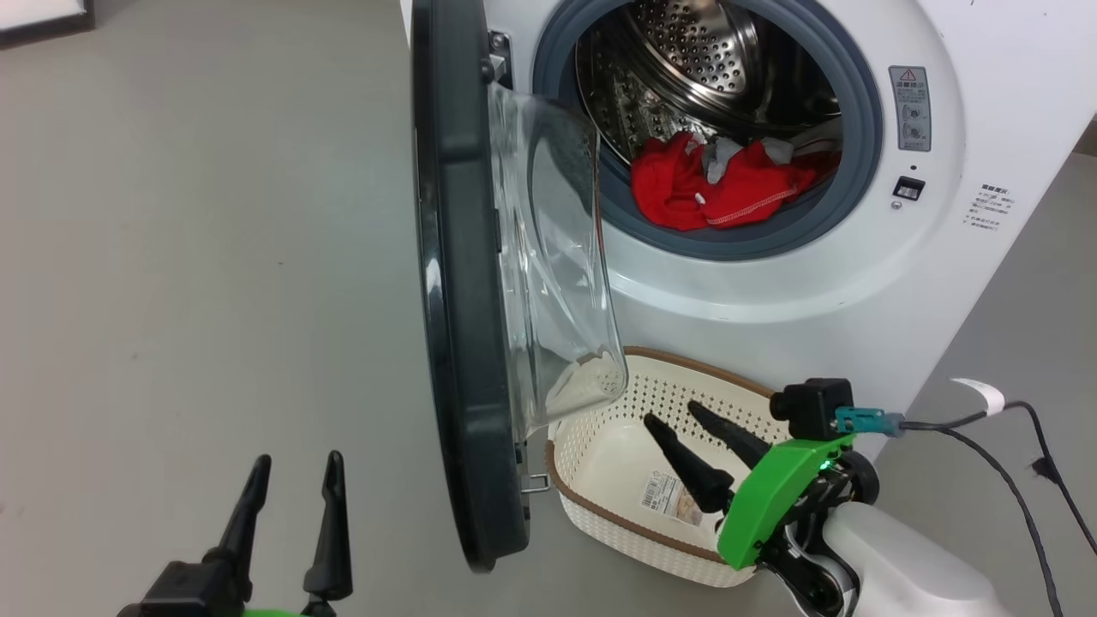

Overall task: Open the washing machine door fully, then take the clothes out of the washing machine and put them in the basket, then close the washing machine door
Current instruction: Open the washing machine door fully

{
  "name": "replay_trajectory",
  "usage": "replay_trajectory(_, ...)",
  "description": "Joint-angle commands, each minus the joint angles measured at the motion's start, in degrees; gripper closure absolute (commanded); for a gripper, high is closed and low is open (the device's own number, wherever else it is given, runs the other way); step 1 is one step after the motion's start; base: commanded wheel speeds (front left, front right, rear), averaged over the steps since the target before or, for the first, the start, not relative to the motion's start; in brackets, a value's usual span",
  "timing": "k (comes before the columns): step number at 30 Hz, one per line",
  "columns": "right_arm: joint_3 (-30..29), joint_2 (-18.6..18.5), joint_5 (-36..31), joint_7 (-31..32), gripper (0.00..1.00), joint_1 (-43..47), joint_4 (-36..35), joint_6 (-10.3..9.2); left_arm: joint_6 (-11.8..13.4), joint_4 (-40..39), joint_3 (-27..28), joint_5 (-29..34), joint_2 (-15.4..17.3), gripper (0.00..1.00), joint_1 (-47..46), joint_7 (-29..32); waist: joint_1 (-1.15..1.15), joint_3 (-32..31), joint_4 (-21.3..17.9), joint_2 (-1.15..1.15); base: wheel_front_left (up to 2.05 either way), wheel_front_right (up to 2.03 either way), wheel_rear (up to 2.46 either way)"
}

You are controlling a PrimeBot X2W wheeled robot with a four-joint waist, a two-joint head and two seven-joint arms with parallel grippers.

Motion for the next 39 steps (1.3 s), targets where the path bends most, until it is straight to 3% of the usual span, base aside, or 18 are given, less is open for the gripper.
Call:
replay_trajectory(1,-0.80,0.87,-1.89,-2.10,0.00,0.23,0.02,0.37,0.32,-1.20,1.63,-0.52,0.80,0.00,-1.03,0.02,0.00,-0.06,-0.09,0.00,0.00,0.00,0.00)
replay_trajectory(6,-5.26,3.37,-6.44,-5.66,0.00,1.78,2.55,0.37,0.29,-1.09,1.41,-0.66,0.93,0.00,-1.08,-0.20,0.00,-0.14,-0.22,0.00,0.00,0.00,0.00)
replay_trajectory(10,-10.75,4.26,-13.98,-6.37,0.00,2.98,2.36,0.37,0.27,-1.06,1.37,-0.75,1.12,0.00,-0.99,-0.52,0.00,-0.22,-0.56,0.00,0.00,0.00,0.00)
replay_trajectory(15,-23.49,6.64,-29.12,-6.41,0.00,7.88,-3.28,0.37,0.40,-1.02,1.34,-0.79,1.32,0.00,-0.80,-0.84,0.00,-0.34,-1.00,0.00,0.00,0.00,0.00)
replay_trajectory(23,-33.81,9.33,-44.83,-6.42,0.00,15.69,-13.69,0.37,0.44,-0.90,0.97,-0.68,1.42,0.00,-0.98,-1.35,0.00,-0.33,-1.19,0.00,0.00,0.00,0.00)
replay_trajectory(28,-33.90,9.42,-43.59,-6.43,0.00,18.81,-17.55,0.37,0.47,-0.68,0.66,-0.47,1.54,0.00,-1.13,-1.71,0.00,-0.42,-1.12,0.00,0.00,0.00,0.00)
replay_trajectory(39,-34.28,9.43,-42.11,-6.43,0.00,20.06,-18.49,0.37,0.84,-0.46,0.29,-0.49,1.72,0.00,-0.86,-2.04,0.00,-0.61,-0.99,0.00,0.00,0.00,0.00)
